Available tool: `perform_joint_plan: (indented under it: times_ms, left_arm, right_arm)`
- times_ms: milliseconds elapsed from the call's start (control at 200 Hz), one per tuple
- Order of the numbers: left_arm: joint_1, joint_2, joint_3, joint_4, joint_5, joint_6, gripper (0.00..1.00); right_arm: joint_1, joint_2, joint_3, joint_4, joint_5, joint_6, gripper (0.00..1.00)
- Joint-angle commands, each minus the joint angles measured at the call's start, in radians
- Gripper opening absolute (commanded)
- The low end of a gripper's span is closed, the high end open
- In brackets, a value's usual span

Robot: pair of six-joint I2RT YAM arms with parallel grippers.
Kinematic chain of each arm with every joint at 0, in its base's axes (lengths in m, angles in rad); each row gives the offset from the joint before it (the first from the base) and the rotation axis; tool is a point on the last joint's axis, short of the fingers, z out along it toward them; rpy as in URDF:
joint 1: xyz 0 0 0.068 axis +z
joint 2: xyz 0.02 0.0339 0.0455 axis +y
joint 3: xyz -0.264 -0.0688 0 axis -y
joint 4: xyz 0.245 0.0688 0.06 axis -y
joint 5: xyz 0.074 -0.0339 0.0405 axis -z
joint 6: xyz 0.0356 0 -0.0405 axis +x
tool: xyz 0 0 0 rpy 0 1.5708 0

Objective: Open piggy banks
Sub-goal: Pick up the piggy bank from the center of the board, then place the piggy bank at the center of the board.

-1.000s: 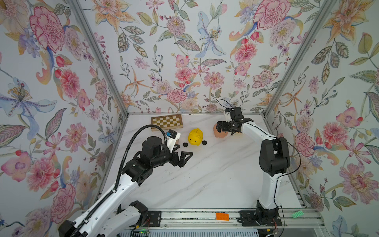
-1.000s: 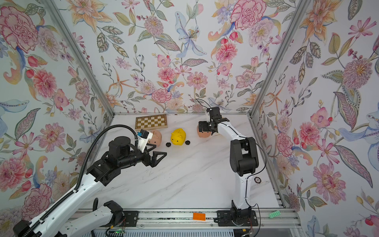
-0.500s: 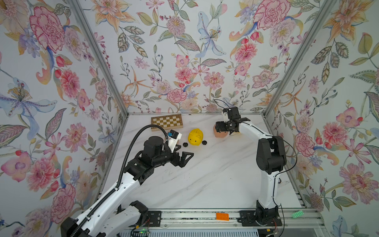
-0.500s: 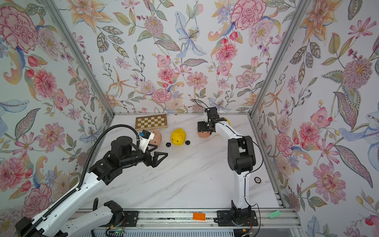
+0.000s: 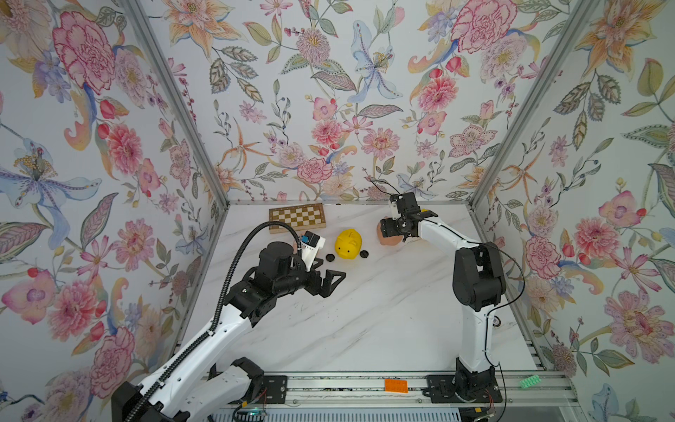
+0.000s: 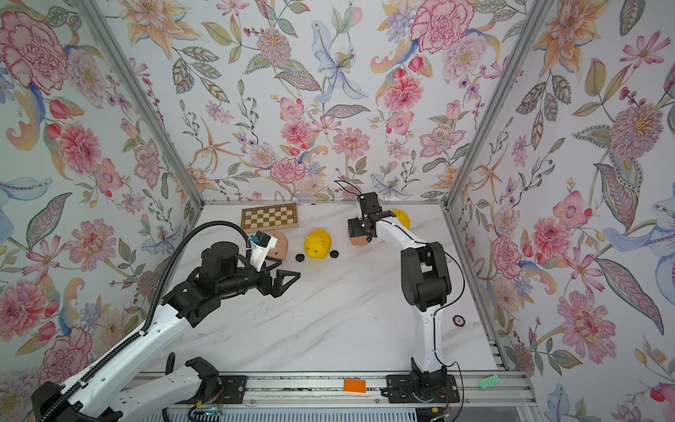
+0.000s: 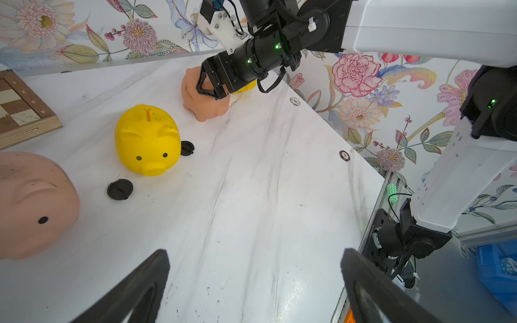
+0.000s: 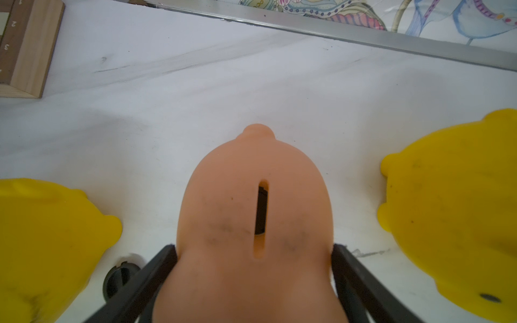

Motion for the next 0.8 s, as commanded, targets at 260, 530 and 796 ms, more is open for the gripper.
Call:
perform_joint_plan:
  times_ms: [260,530,796]
  left_arm:
    - [-0.007,-0.032,-0.034,0.037,-0.039,0.000,0.99]
    - [-0.006,-0.062,-0.047,0.043,-0.160,-0.014,0.99]
    - [-0.005,-0.080,-0.056,0.051,-0.196,-0.019,0.99]
  right_arm:
    - [0.050,-0.283,-0.330,0.077,0.036,0.081,0.77]
    - [0.212,-0.590,-0.644,0.130,0.118,0.238,0.77]
    - [0.458,-0.741,-0.774,0.143,0.259,0.393,0.77]
